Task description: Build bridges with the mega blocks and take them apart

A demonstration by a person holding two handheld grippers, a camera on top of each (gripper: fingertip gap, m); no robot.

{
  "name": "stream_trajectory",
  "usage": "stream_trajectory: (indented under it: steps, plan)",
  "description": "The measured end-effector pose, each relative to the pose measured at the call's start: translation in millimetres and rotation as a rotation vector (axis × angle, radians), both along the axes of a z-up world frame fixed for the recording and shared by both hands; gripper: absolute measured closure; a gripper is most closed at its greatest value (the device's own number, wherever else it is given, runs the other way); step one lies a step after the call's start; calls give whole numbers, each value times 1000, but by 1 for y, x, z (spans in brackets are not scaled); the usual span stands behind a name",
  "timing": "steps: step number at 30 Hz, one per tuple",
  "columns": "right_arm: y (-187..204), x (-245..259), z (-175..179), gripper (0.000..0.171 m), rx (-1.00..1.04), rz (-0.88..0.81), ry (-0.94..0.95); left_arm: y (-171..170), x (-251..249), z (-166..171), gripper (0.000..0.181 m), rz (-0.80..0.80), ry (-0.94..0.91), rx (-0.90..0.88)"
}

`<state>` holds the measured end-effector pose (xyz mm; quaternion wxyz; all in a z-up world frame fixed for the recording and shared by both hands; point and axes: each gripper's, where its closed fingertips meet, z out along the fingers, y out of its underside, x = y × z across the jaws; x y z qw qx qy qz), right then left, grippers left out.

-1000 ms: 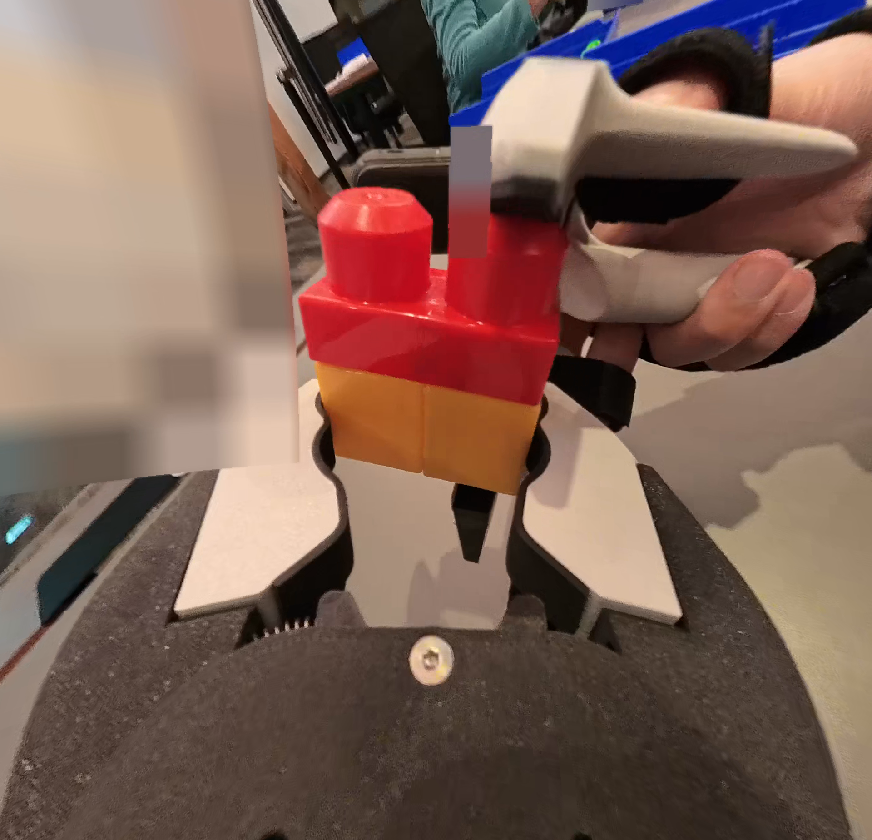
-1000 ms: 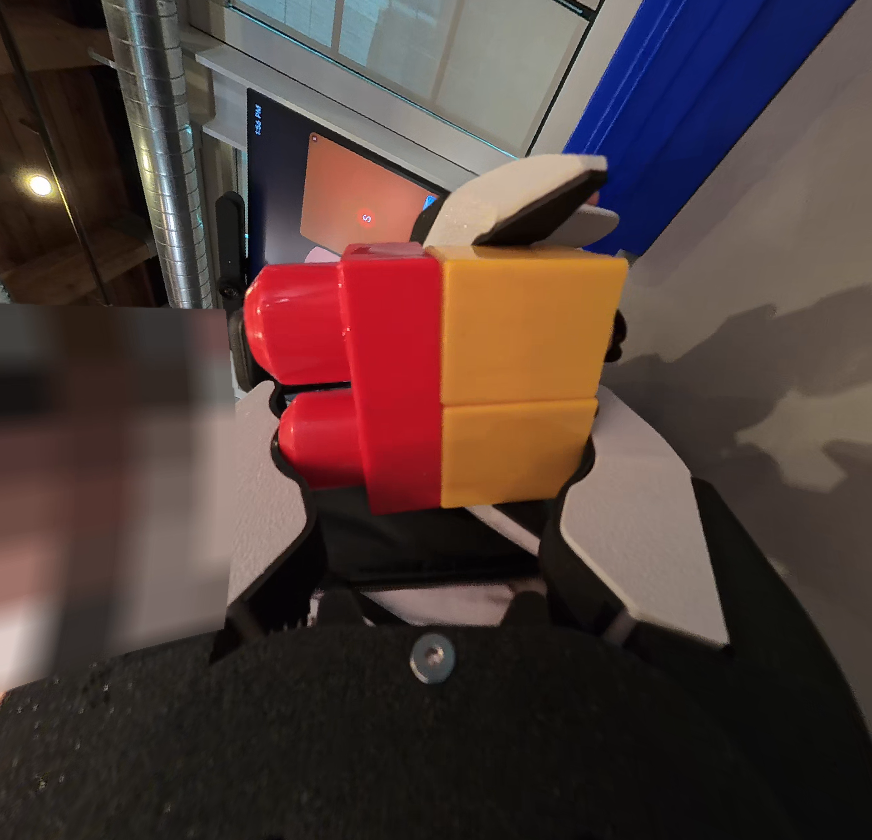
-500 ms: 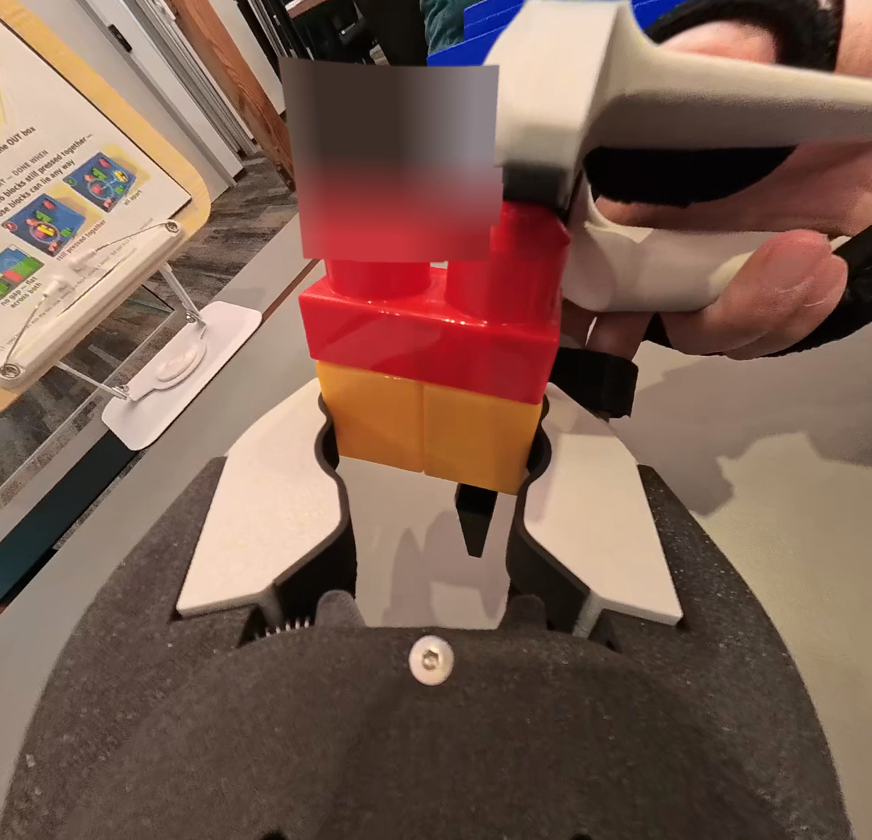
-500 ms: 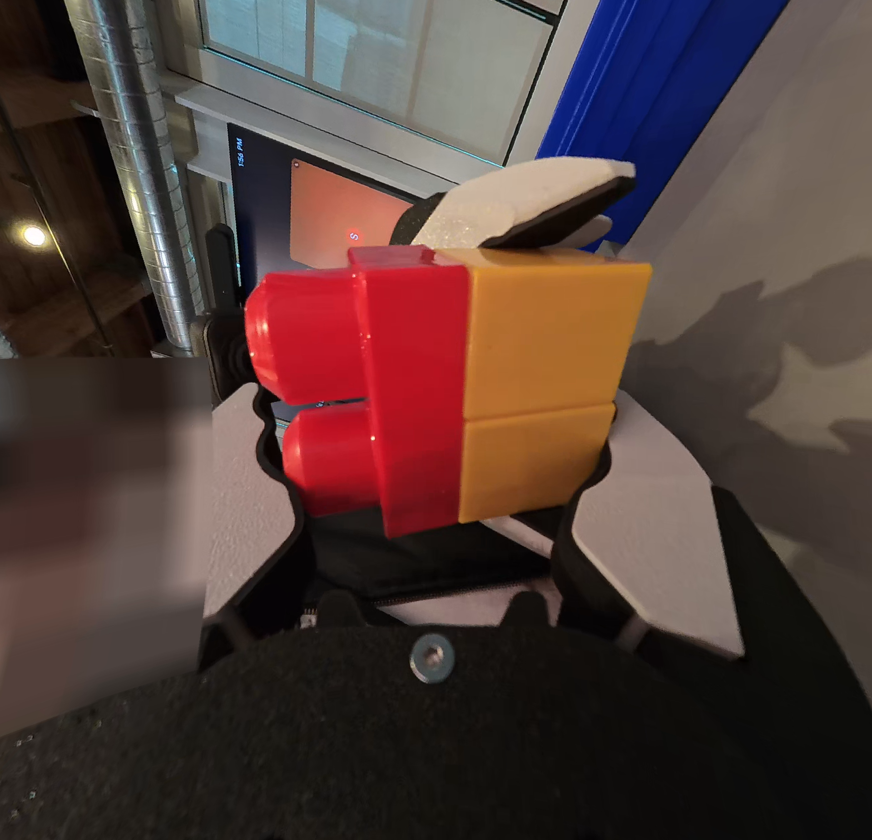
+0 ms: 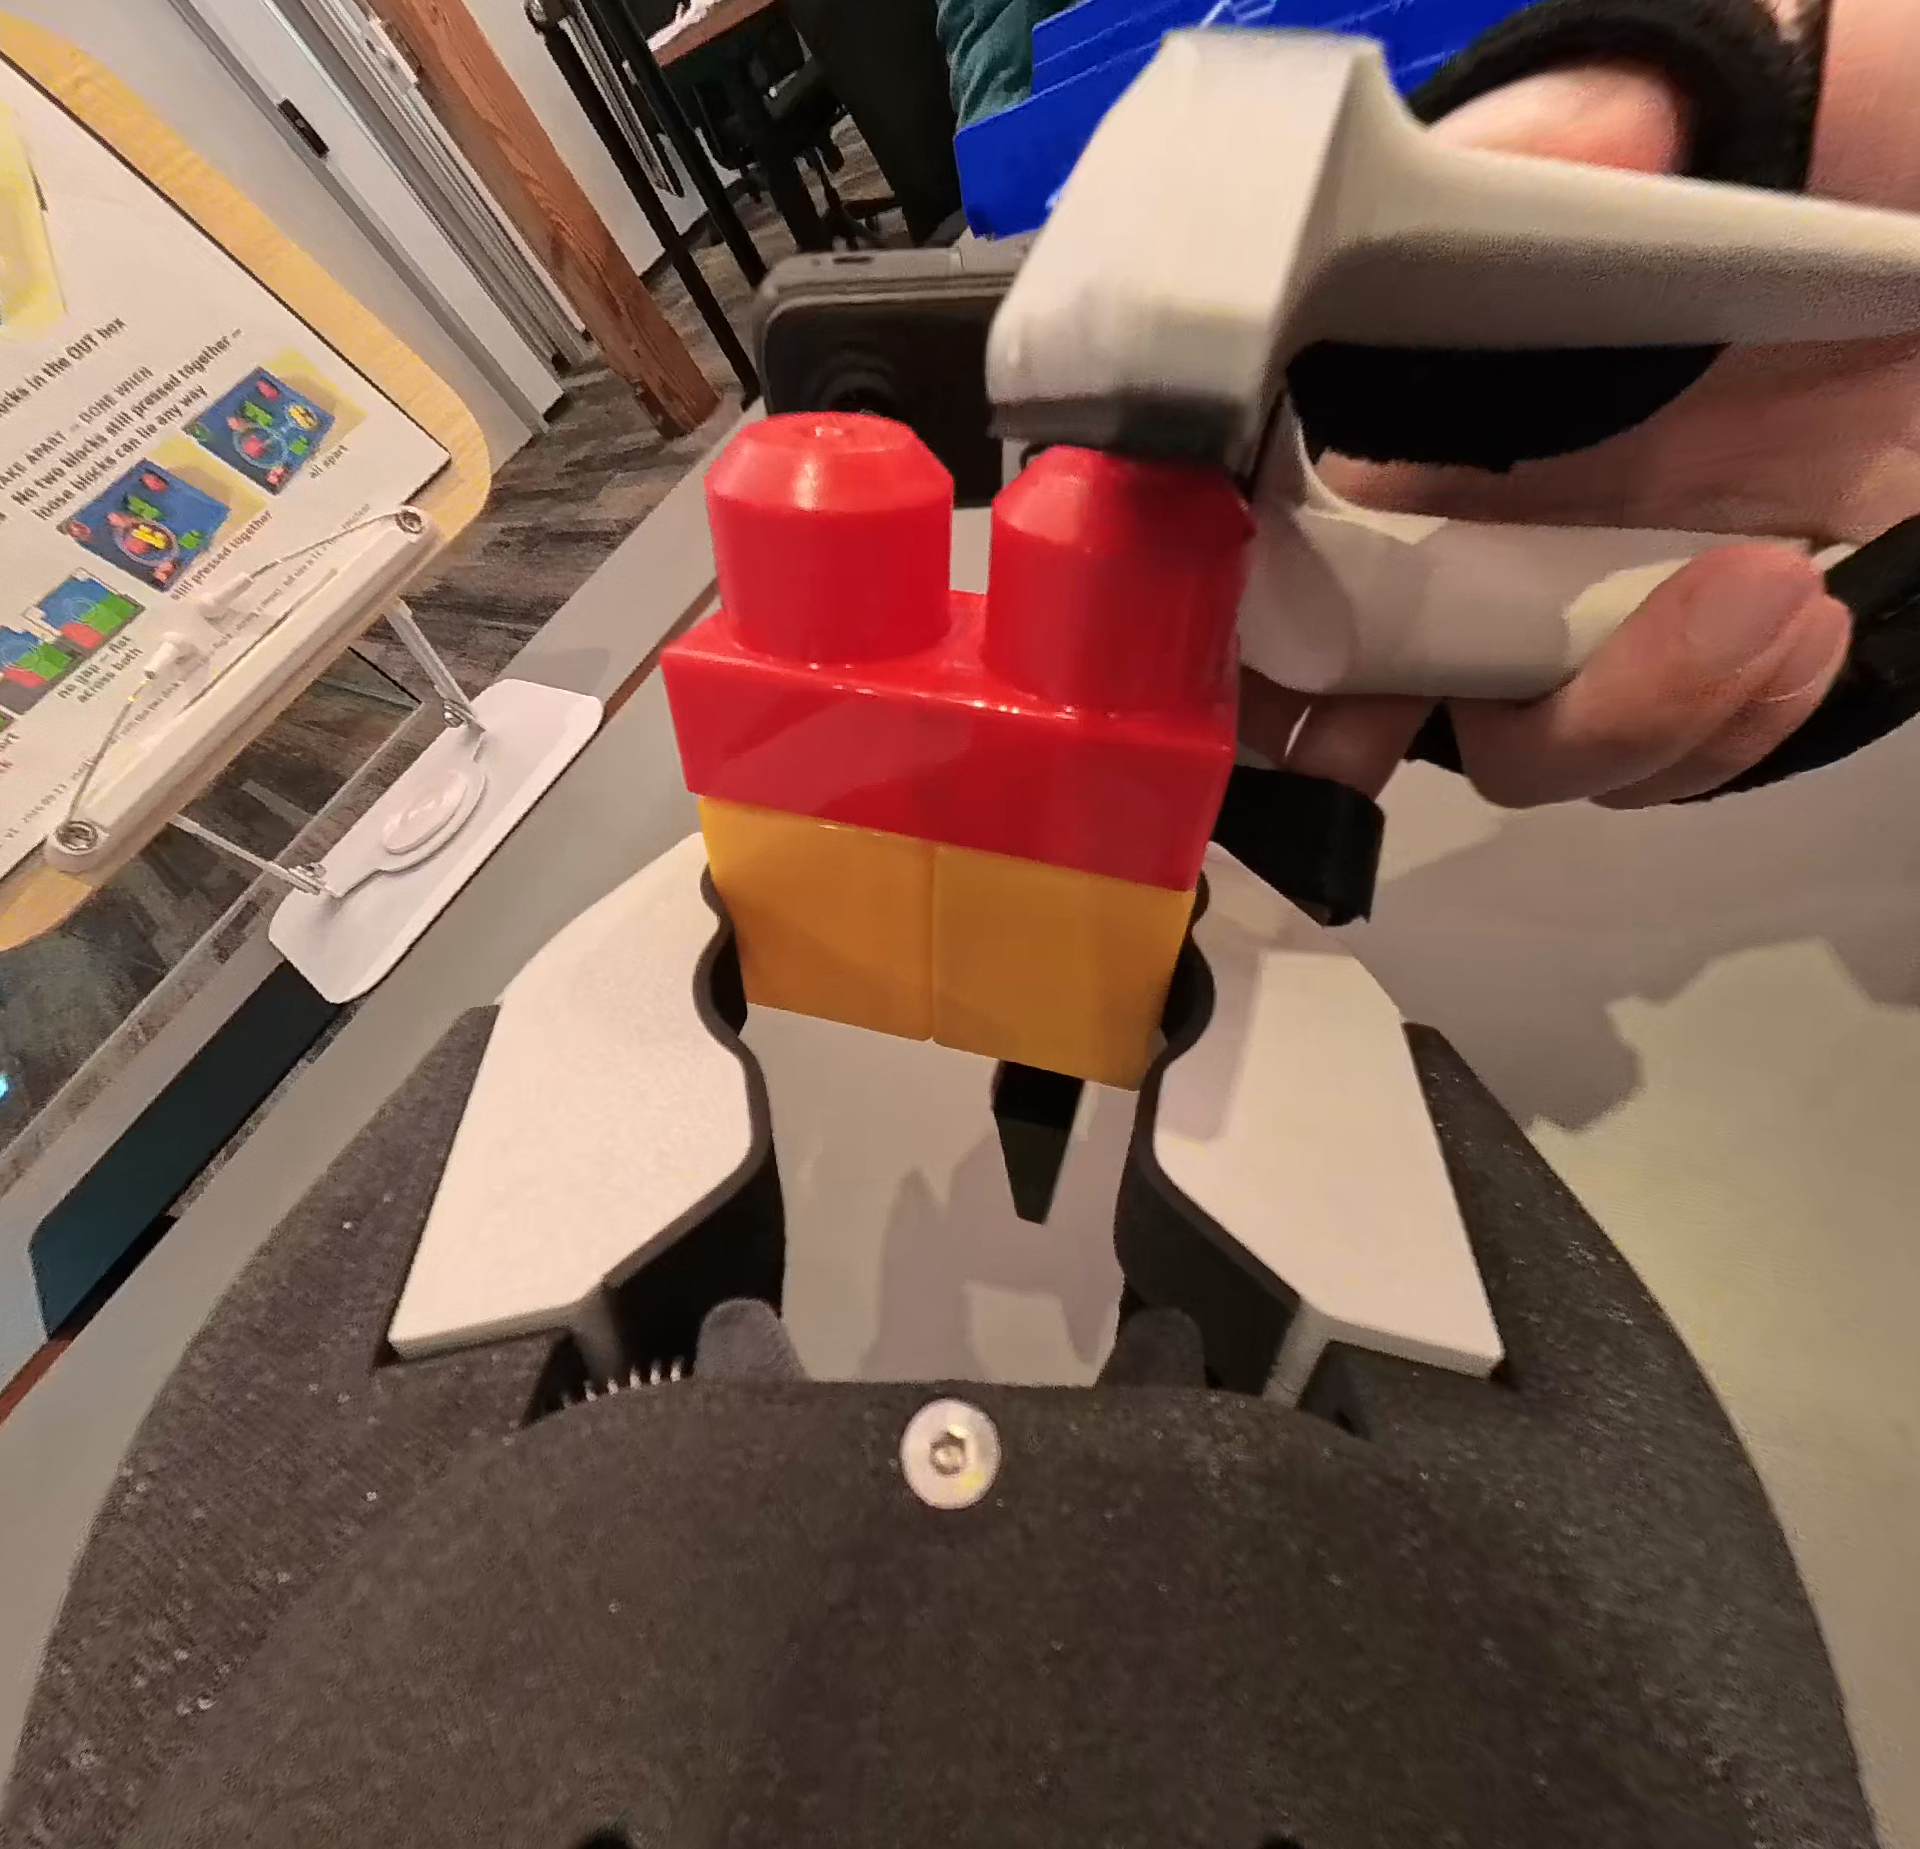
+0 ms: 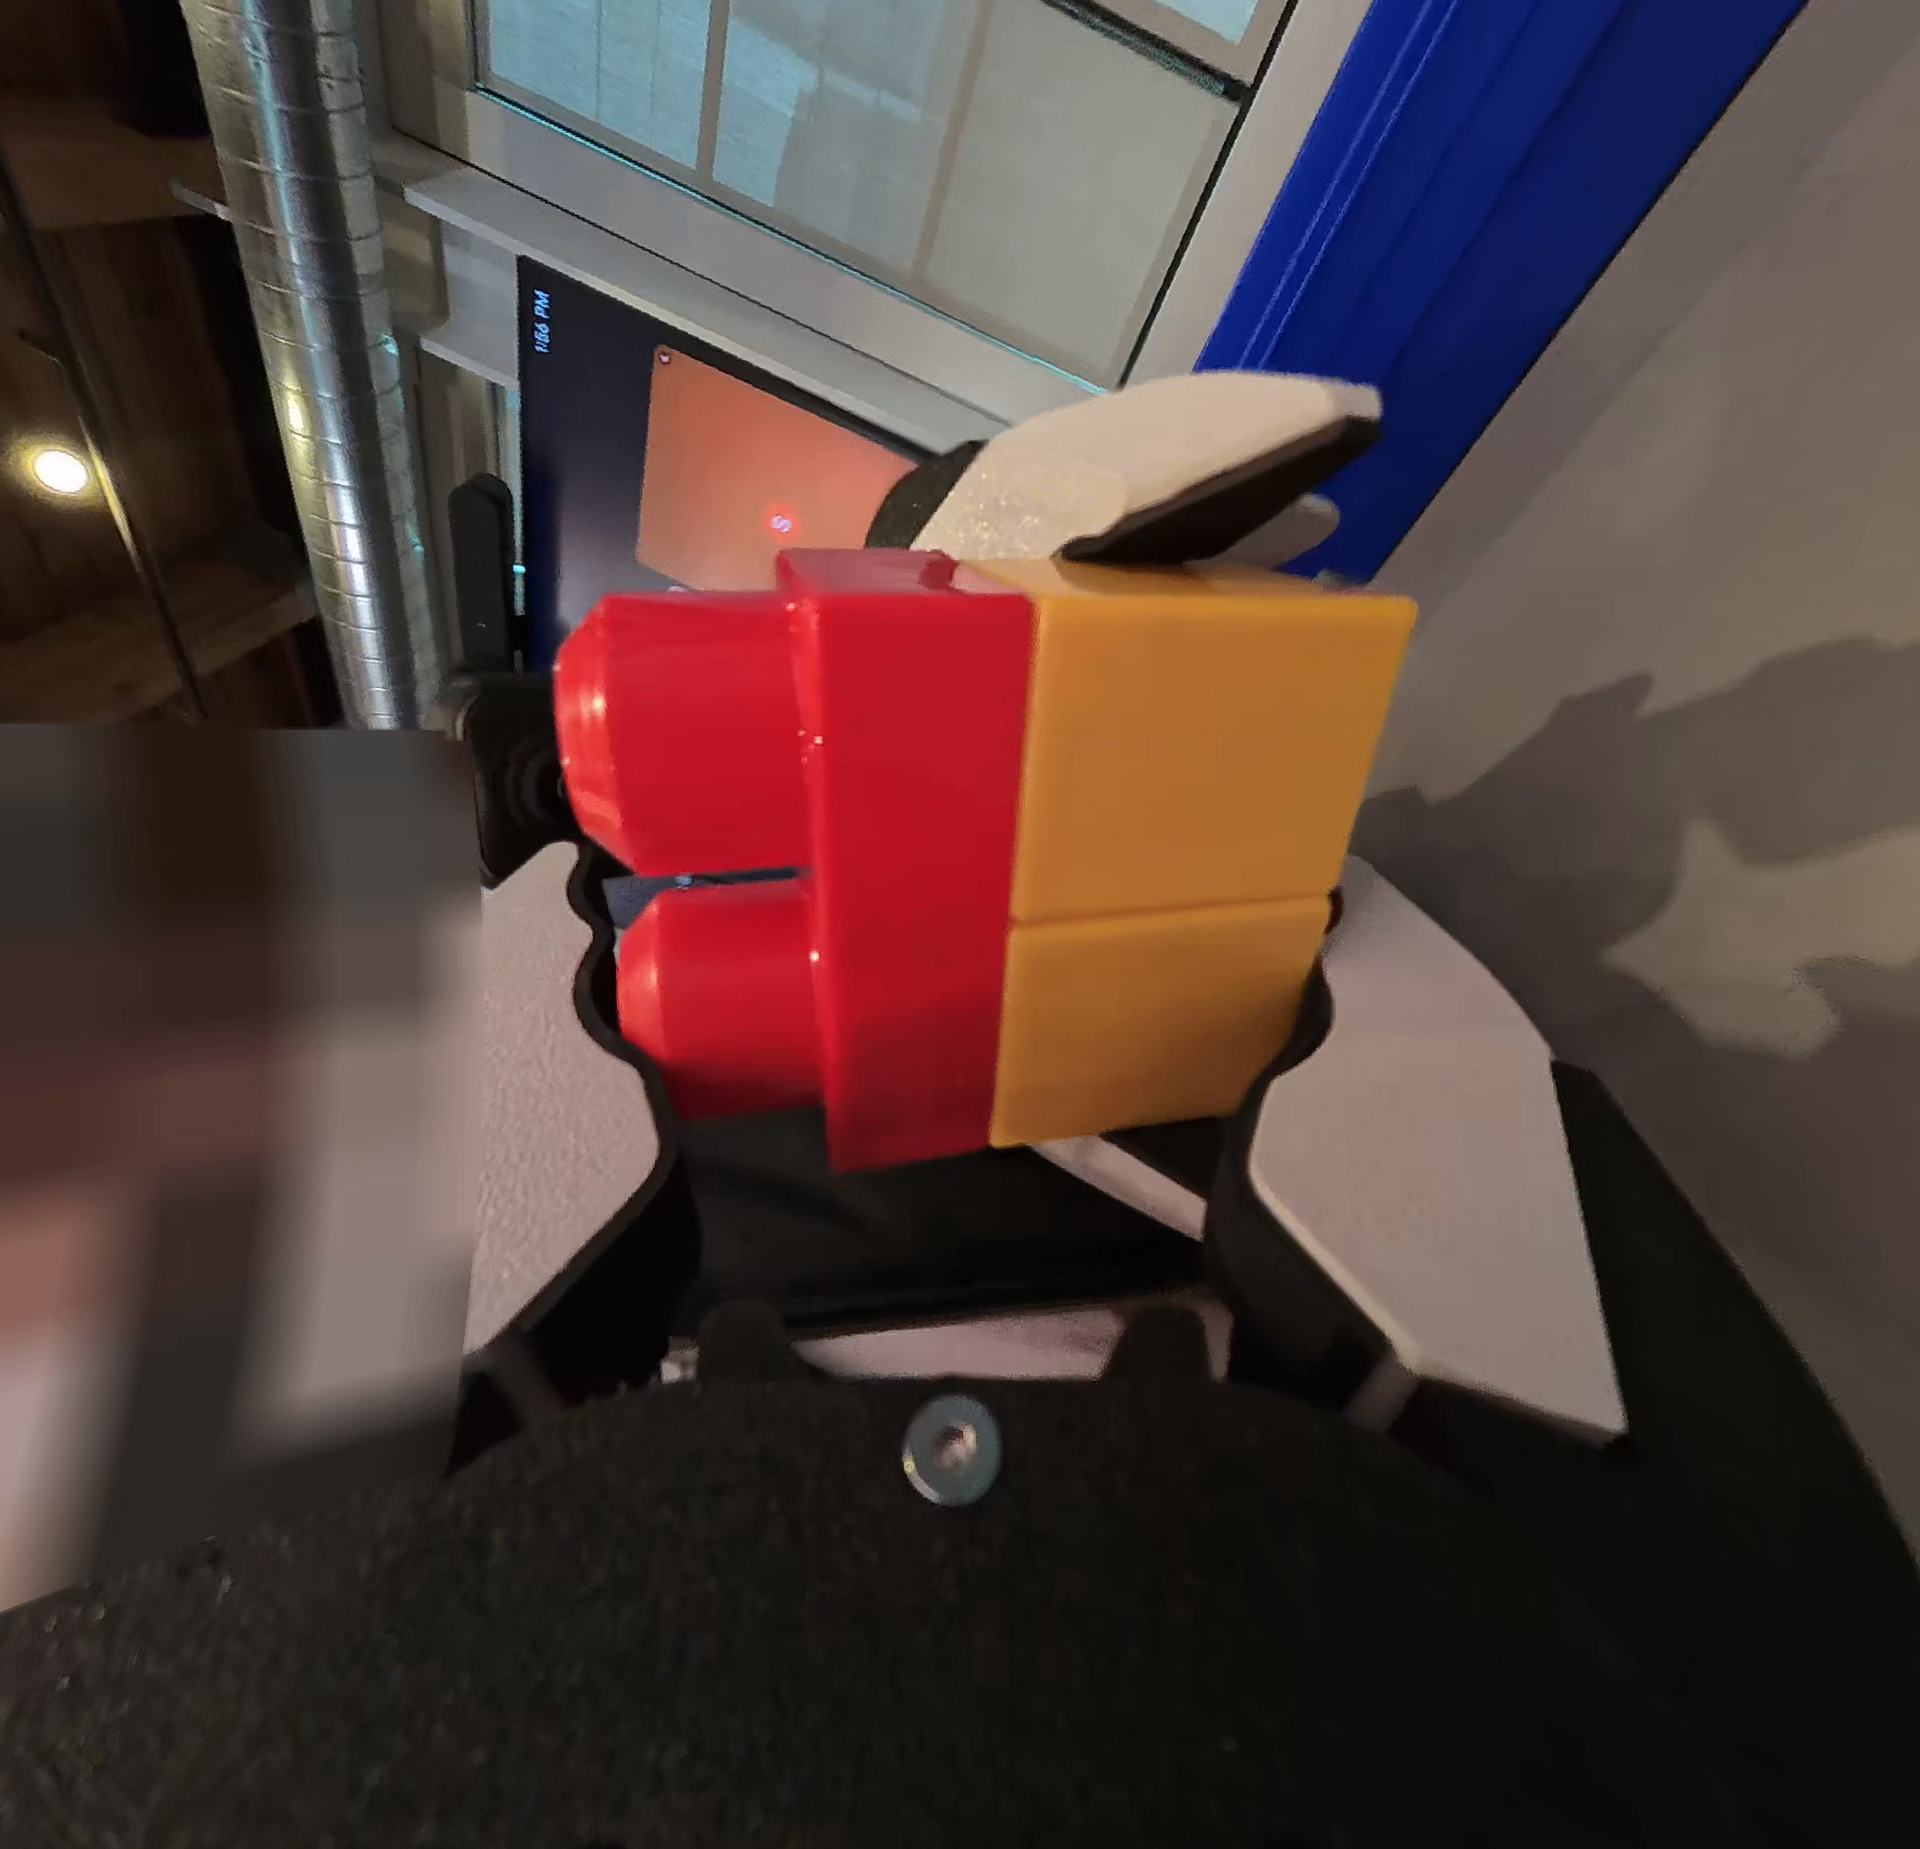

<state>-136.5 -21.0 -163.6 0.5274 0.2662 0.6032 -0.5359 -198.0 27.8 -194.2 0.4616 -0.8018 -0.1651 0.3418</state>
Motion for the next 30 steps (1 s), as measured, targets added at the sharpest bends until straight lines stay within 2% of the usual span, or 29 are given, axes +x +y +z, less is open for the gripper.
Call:
stream_trajectory:
  steps: [2, 6, 11, 13, 27, 28, 29, 30]
  plan:
    - [2, -6, -1, 38, 16, -49, 39, 1, 2, 4, 101, -13, -19, 57]
    - [8, -30, 11, 35, -1, -141, -5, 4, 8, 7, 101, -60, -38, 113]
    - [-6, -19, 13, 39, 54, -56, 11, 15, 11, 3, 101, -71, -13, 61]
    - [-8, -18, 15, 43, 56, -45, 6, 13, 12, 6, 101, -84, -19, 93]
    - [-5, -14, 17, 50, -9, -27, 9, 12, 14, 6, 101, -89, -3, 85]
    - [-4, -14, 17, 49, -9, -35, 34, 12, 15, 8, 101, -94, -3, 101]
    - [-3, -14, 17, 40, -1, -49, 67, 11, 15, 10, 102, -93, -17, 129]
    - [0, -15, 17, 37, 16, -63, 105, 7, 14, 13, 101, -87, -31, 163]
